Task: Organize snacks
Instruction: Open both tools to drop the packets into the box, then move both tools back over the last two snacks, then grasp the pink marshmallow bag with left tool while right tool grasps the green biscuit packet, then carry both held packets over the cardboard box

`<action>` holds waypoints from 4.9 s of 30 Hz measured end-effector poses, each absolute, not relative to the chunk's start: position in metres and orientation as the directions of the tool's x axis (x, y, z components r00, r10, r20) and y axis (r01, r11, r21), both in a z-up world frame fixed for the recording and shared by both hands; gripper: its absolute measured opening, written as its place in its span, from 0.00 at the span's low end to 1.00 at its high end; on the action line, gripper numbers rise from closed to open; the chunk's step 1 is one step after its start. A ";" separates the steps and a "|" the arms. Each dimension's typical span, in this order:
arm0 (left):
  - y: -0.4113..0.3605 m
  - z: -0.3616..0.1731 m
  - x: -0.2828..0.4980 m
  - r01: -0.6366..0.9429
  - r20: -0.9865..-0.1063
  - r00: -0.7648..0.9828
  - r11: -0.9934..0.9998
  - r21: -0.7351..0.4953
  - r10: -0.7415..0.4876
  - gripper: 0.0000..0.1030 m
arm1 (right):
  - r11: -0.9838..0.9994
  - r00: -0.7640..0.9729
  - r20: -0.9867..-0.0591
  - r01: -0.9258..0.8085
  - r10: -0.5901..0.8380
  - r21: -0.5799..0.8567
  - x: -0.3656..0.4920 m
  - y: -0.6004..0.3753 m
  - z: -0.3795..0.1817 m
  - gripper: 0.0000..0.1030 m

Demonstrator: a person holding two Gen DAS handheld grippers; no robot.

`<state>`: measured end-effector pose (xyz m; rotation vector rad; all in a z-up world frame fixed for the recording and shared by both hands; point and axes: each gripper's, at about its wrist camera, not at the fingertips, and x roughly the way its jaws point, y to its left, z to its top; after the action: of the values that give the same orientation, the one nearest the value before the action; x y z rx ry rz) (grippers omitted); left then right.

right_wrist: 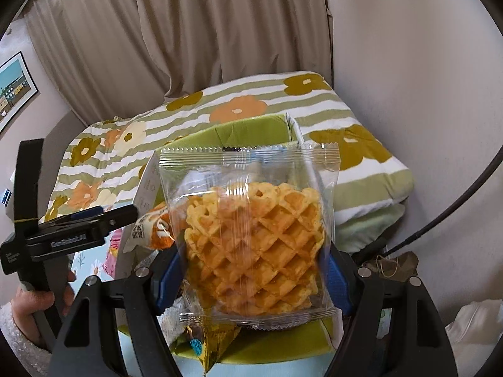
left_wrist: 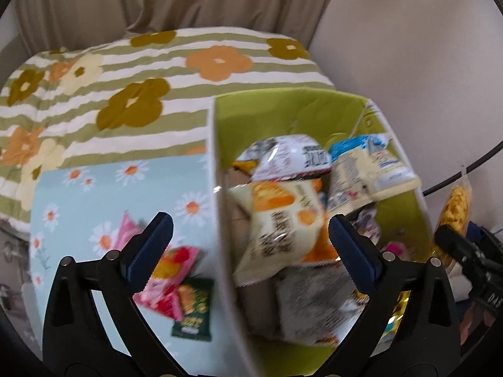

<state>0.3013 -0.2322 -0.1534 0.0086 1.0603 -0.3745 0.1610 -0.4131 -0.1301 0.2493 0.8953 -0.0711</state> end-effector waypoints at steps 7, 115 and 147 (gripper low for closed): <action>-0.223 -0.138 0.286 0.347 -0.845 0.406 0.914 -0.211 -0.349 0.96 | 0.963 0.610 -0.790 0.169 0.064 0.209 0.167 -0.418 -0.136 0.73; -0.095 -0.280 0.347 0.599 -0.944 0.107 0.778 -0.189 -0.312 0.61 | 0.956 0.518 -0.834 0.290 -0.187 -0.034 0.191 -0.149 -0.309 0.55; -0.015 -0.139 0.357 0.497 -0.846 0.319 0.836 -0.233 -0.426 0.61 | 0.981 0.693 -0.716 0.183 -0.083 0.064 0.185 -0.148 -0.158 0.39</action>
<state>0.3574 -0.0148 -0.1391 0.0742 1.0879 -0.6077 0.1847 -0.1481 -0.1580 0.1339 0.7920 -0.1489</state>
